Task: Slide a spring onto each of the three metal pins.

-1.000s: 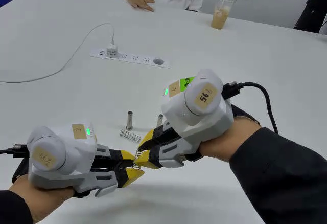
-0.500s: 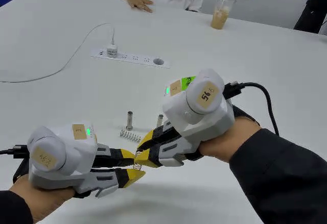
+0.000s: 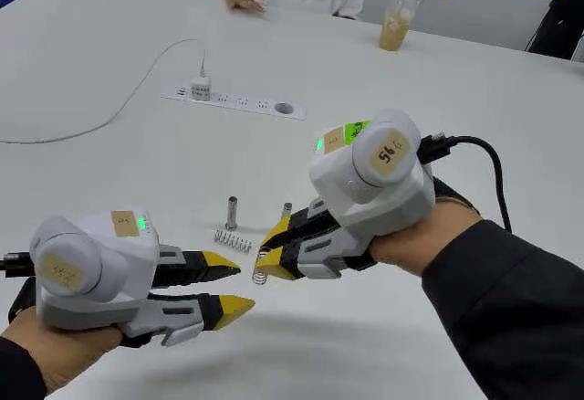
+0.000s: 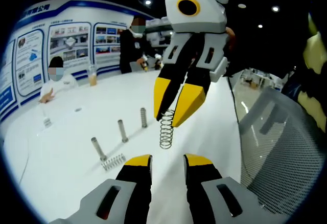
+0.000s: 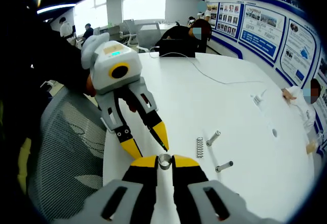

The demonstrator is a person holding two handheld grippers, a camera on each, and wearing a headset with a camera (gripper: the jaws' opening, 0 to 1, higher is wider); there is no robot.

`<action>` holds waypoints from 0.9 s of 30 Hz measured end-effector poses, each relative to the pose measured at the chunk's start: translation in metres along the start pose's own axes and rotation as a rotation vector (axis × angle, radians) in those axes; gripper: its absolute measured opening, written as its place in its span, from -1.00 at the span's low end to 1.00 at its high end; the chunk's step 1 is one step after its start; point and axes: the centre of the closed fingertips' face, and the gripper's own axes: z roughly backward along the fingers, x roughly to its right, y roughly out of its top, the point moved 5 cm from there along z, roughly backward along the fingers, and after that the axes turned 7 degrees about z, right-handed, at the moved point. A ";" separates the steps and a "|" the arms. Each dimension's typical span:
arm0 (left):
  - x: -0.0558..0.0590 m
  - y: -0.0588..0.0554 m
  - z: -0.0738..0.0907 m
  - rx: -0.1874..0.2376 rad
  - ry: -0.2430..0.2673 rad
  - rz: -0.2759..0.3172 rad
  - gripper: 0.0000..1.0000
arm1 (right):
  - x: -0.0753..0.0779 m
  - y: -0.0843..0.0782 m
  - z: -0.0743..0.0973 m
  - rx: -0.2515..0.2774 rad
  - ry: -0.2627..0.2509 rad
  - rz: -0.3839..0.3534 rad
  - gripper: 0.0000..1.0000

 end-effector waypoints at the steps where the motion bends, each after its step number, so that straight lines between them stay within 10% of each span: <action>1: -0.001 0.000 0.002 0.002 0.005 0.004 -0.47 | 0.002 -0.001 0.001 -0.001 -0.006 -0.002 -0.76; 27: -0.012 -0.005 0.026 0.056 0.109 0.086 -0.37 | 0.088 -0.024 0.010 0.003 -0.267 -0.122 -0.76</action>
